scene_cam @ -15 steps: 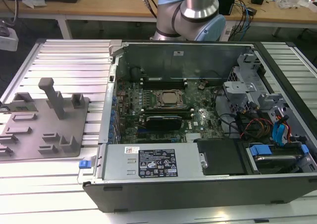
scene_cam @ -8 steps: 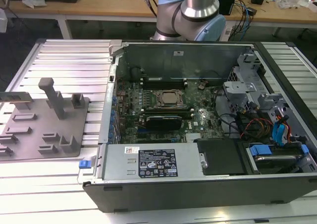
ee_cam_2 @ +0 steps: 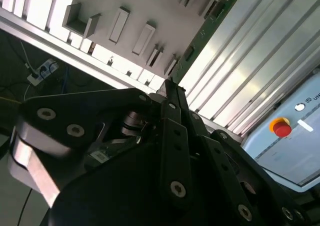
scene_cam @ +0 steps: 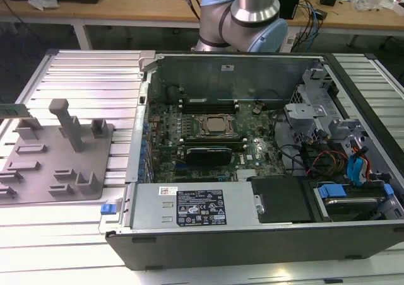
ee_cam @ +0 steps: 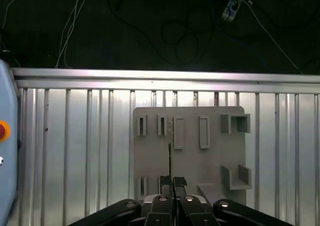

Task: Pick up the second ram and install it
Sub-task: 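Pick up the second ram and move it above second insertion slot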

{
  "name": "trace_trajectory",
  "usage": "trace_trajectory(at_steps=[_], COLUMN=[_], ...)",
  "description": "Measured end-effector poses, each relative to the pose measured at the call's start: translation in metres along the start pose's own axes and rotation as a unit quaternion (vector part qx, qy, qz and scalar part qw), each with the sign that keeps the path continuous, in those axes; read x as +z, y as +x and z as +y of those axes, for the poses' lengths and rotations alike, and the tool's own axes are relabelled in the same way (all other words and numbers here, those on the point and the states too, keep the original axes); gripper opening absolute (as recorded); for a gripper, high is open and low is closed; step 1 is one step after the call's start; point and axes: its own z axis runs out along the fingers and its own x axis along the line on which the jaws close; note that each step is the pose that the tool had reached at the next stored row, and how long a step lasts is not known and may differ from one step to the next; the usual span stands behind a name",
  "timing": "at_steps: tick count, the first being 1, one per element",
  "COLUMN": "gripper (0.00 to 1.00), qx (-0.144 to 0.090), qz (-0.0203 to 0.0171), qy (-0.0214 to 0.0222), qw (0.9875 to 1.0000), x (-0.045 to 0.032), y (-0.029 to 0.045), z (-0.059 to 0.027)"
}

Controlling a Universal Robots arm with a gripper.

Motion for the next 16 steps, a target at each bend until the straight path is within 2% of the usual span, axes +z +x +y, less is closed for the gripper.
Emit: trace_trajectory(at_steps=[3, 4, 6, 10, 12, 16], gripper=[0.09, 0.09, 0.09, 0.09, 0.09, 0.09], qx=[0.000, 0.000, 0.000, 0.000, 0.000, 0.000], qz=[0.0000, 0.0000, 0.0000, 0.0000, 0.0001, 0.0001], qy=[0.0000, 0.0000, 0.0000, -0.0001, 0.0000, 0.0000], qw=[1.0000, 1.0000, 1.0000, 1.0000, 1.0000, 1.0000], x=[-0.0168, -0.0265, -0.0355, -0.0472, -0.0500, -0.0623], y=[-0.0004, -0.0007, -0.0009, -0.0012, -0.0012, -0.0015], z=[0.0008, 0.0013, 0.0017, 0.0023, 0.0024, 0.0030])
